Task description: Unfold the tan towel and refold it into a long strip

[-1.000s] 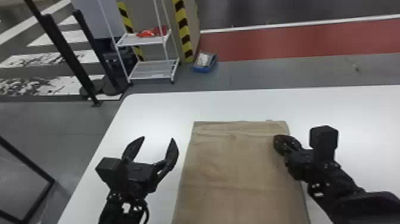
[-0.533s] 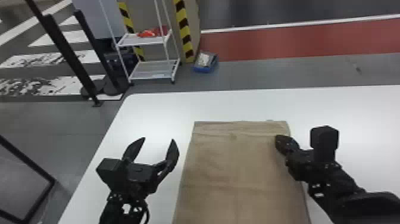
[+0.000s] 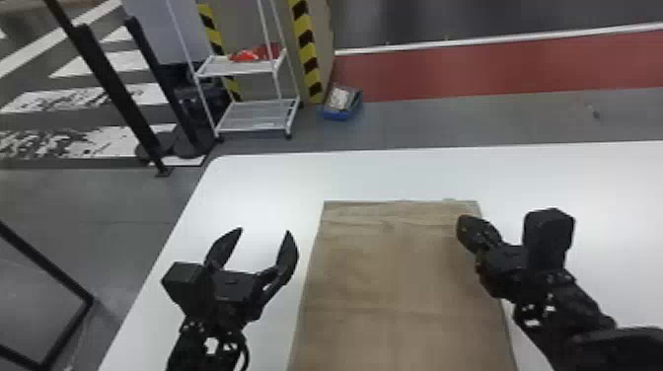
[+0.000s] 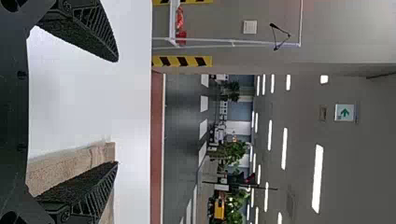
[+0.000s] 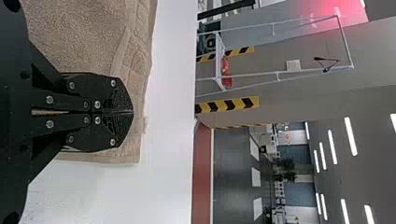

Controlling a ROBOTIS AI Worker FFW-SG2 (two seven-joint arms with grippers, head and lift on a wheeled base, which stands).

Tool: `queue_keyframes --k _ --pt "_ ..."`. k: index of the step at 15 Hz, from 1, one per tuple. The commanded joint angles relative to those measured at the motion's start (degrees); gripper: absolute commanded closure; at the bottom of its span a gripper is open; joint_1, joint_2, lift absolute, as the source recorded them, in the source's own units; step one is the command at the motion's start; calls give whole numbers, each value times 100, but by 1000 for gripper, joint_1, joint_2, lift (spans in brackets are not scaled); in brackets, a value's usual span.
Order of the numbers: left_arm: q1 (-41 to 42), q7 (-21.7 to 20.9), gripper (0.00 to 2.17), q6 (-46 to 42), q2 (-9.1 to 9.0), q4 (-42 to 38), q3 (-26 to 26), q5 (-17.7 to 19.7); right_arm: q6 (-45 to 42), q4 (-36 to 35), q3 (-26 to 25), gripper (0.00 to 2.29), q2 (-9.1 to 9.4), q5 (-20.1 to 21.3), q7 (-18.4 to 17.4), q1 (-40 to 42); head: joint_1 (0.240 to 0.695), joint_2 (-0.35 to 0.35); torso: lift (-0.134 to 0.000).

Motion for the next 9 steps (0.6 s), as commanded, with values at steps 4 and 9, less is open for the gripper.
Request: queue_keyframes --k 4,9 --pt "-7 0 97 -16 0 10 0 0 510 28 4 660 5 48 -3 -90 695 235 -125" --pt "-7 0 97 1 0 19 0 0 616 72 13 832 5 101 -3 -143 695 235 -125"
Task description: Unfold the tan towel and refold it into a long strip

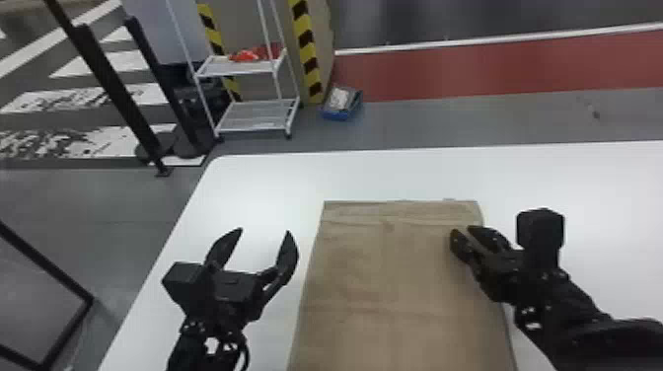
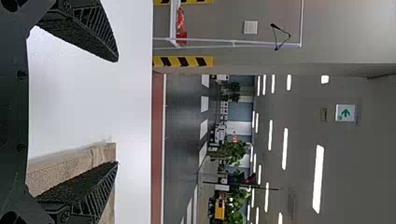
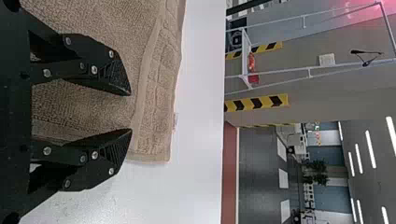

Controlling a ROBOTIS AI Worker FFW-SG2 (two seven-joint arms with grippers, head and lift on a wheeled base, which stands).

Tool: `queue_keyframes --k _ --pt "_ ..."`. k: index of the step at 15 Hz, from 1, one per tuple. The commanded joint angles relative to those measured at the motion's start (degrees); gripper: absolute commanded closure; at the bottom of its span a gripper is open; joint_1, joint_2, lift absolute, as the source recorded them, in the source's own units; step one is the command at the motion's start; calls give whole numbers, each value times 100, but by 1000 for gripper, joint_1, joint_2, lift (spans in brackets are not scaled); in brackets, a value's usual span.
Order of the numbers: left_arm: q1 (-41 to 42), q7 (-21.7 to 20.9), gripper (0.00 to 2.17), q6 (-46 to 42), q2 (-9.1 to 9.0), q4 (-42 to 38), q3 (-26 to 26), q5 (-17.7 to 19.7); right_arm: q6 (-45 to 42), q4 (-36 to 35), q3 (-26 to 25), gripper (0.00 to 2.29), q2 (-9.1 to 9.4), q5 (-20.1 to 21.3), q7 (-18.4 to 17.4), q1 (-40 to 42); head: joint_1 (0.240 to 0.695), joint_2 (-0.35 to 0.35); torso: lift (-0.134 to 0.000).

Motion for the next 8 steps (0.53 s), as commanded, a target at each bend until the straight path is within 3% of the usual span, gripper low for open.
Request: queue_keyframes --k 1,2,8 --pt "2 0 97 4 0 9 0 0 11 2 10 856 5 1 2 -4 695 235 -125" --pt "2 0 97 4 0 9 0 0 11 2 10 967 5 -7 2 5 695 235 -125" --pt "2 0 97 -14 0 9 0 0 11 -7 1 1028 5 -16 2 14 695 236 -125"
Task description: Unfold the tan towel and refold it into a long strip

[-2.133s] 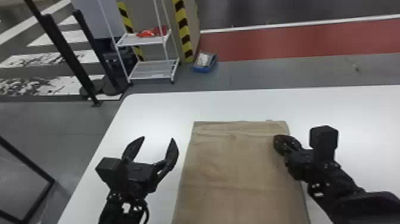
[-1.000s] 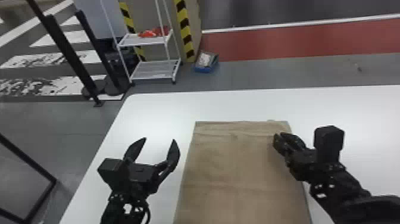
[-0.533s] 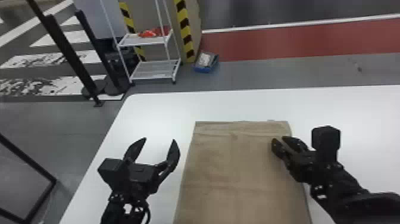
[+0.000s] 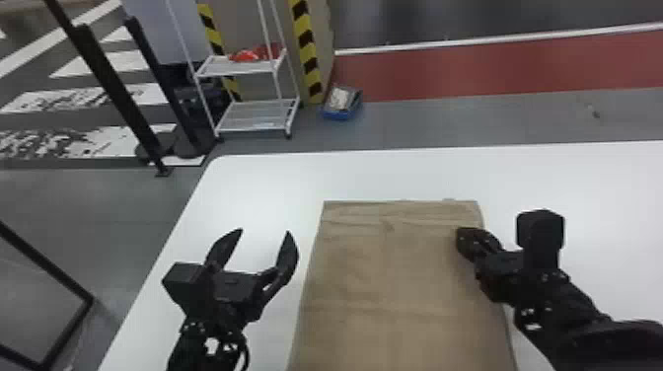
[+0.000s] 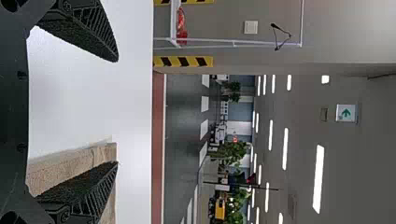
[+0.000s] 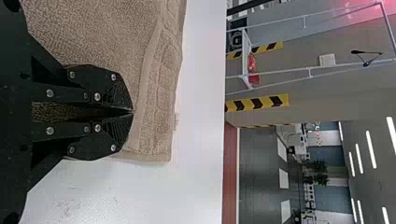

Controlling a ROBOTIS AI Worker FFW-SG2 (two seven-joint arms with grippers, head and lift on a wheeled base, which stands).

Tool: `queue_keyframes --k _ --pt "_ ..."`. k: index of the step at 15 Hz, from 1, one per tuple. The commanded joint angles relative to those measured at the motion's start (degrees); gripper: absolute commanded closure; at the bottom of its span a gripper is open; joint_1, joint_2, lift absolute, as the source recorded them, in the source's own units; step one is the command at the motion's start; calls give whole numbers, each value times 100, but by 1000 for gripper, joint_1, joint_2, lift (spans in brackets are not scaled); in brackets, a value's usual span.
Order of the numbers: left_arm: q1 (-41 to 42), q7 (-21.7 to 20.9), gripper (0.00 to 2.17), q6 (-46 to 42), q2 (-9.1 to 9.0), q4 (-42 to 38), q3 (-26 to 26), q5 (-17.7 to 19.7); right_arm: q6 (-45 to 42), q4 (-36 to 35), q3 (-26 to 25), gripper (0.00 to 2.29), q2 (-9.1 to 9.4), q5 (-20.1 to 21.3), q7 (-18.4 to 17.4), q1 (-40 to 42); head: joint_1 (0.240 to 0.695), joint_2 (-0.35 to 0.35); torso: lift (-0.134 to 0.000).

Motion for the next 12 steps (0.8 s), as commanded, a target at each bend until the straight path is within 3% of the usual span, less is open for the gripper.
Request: queue_keyframes --k 1,3,12 --pt "0 -6 97 5 0 0 0 0 2 0 1 1035 5 -2 0 -7 695 235 -125" --pt "0 2 97 -12 0 0 9 0 -139 -9 -26 1274 5 -46 0 19 695 235 -125" --pt "-17 -15 97 5 9 0 9 27 -438 -492 -17 1298 -9 -142 88 301 695 233 -125"
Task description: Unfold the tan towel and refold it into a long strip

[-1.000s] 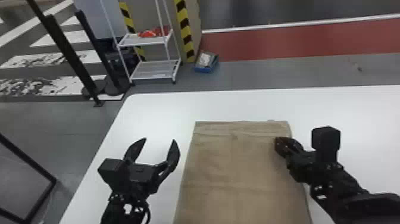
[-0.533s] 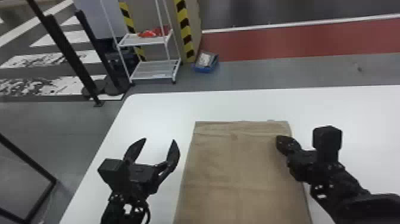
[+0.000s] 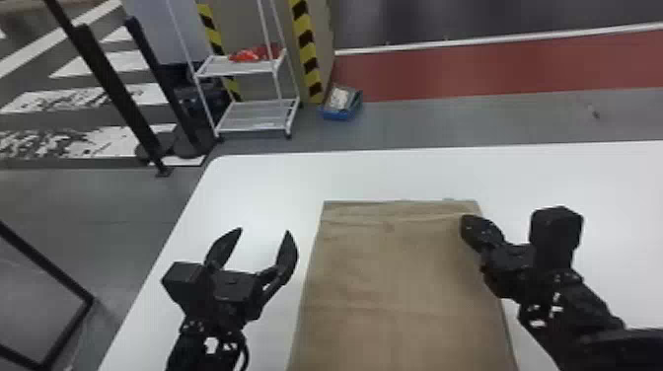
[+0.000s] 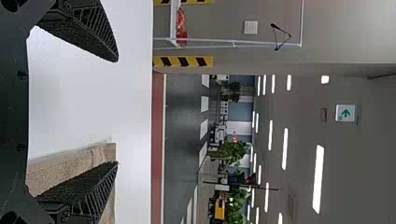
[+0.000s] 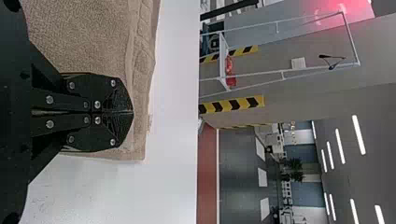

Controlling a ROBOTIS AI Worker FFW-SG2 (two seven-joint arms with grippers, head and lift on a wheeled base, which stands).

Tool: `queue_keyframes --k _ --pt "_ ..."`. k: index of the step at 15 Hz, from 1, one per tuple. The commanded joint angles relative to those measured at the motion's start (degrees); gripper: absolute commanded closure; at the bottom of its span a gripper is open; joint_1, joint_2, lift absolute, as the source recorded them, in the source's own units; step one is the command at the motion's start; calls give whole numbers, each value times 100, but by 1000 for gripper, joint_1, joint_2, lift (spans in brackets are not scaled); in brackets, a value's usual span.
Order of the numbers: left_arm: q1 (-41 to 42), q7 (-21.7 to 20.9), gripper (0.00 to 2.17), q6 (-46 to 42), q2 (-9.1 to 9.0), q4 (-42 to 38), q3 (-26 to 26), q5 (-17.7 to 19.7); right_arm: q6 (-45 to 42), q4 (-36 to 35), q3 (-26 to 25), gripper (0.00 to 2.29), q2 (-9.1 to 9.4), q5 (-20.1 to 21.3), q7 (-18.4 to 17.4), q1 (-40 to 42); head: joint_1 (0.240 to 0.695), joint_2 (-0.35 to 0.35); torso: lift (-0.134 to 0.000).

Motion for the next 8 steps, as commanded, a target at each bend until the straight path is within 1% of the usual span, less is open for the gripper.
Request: queue_keyframes --k 1,3,4,5,7,8 --pt "-4 0 97 0 25 0 8 19 -104 -308 140 1298 -1 -6 61 148 695 234 -125" --pt "-12 0 97 0 51 -26 87 37 -279 -721 280 1298 -1 -146 210 315 695 245 -125" --pt "5 0 97 0 69 -79 175 81 -367 -958 421 1298 -18 -173 342 403 695 254 -125" --pt "23 0 97 0 69 -123 262 116 -438 -1125 570 1298 -18 -173 447 464 695 285 -125" --pt "32 -9 97 18 69 -229 614 283 -438 -1354 974 1298 -36 -155 597 517 695 328 -125" --pt "40 -26 97 158 69 -290 895 415 -420 -1363 1229 1298 -89 -146 614 508 695 350 -125"
